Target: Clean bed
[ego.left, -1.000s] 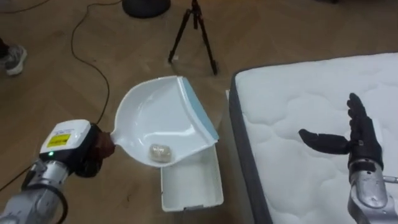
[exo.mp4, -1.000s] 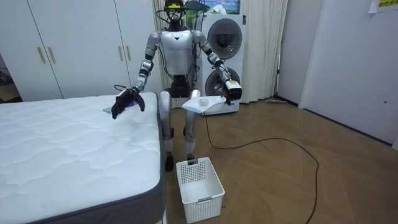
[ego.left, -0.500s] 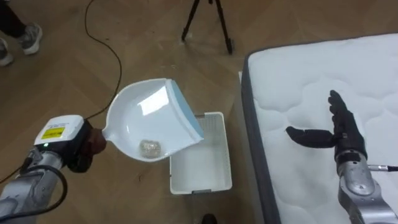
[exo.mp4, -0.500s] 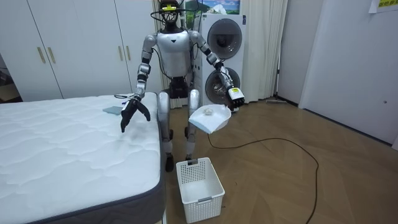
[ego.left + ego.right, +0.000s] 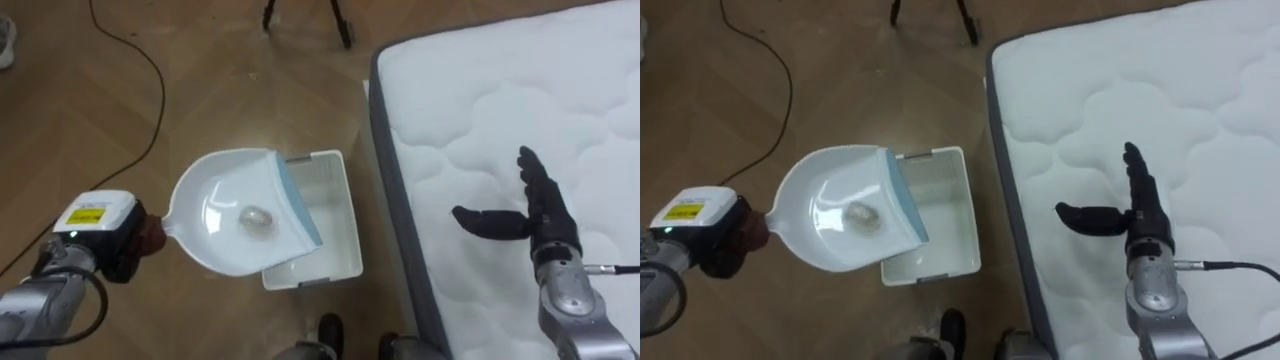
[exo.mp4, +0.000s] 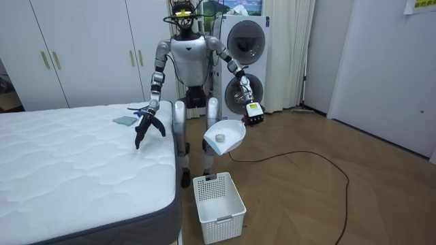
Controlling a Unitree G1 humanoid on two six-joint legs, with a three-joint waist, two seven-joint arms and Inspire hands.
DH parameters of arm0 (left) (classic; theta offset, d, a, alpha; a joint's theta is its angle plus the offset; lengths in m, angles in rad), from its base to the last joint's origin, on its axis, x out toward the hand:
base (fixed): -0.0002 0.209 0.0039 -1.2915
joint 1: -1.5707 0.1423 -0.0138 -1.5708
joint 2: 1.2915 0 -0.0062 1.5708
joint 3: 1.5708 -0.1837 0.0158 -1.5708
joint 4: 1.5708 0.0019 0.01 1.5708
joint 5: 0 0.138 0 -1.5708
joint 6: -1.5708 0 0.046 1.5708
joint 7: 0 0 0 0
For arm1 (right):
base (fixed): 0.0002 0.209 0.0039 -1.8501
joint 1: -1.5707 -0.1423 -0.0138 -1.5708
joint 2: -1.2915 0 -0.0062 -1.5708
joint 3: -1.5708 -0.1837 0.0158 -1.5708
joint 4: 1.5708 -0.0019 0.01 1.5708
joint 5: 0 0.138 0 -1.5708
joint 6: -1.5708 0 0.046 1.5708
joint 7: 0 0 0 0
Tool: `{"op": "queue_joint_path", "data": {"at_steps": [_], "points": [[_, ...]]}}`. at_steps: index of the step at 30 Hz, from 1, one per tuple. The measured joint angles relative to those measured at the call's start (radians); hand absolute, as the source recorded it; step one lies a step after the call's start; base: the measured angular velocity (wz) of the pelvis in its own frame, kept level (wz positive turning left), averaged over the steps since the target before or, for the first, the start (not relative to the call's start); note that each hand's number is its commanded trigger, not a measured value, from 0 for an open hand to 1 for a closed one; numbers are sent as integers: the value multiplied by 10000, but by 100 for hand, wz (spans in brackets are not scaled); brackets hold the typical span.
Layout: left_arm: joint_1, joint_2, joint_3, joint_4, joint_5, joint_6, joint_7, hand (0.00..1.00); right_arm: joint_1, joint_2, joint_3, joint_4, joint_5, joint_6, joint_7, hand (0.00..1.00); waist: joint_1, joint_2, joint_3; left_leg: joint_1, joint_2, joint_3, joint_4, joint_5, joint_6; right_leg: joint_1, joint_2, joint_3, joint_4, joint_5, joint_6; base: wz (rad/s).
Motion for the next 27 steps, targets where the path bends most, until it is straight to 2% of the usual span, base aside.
{"op": "queue_joint_path", "data": {"at_steps": [5, 10, 18, 22, 27], "points": [[-4, 107, -175, -144, 5, 196, 82, 100, 46, 1, 104, -44, 2, 0, -152, 0, -5, 117, -14, -156, -107, 55, -15, 29, -90, -297, -146, 81, 307, -132, -37, 0], [-4, 109, -201, -269, 11, 382, 83, 100, 46, -2, 341, -64, -4, 1, -223, 0, -12, 136, -19, -176, -117, 91, -42, 67, -82, -371, -152, 140, 376, -188, -61, 0], [-105, 110, -979, -382, 519, 903, -36, 100, 280, -2, 627, -59, -41, 8, -456, 0, -55, 226, -3, -175, -107, 129, -26, 76, -58, -318, -178, 102, 350, -206, -55, 0], [-108, 124, -1292, -625, 985, 1184, -356, 100, 268, -2, 703, -60, -74, 13, -633, 0, -75, 372, -13, -175, -117, 124, -24, 64, -66, -293, -232, 18, 289, -230, -51, 2], [-91, 131, -1463, -910, 1176, 1219, -497, 100, 270, -2, 739, -66, -28, 14, -809, 0, -78, 435, -29, -174, -129, 151, -30, 90, -26, -261, -298, -65, 241, -288, -54, 0]]}}
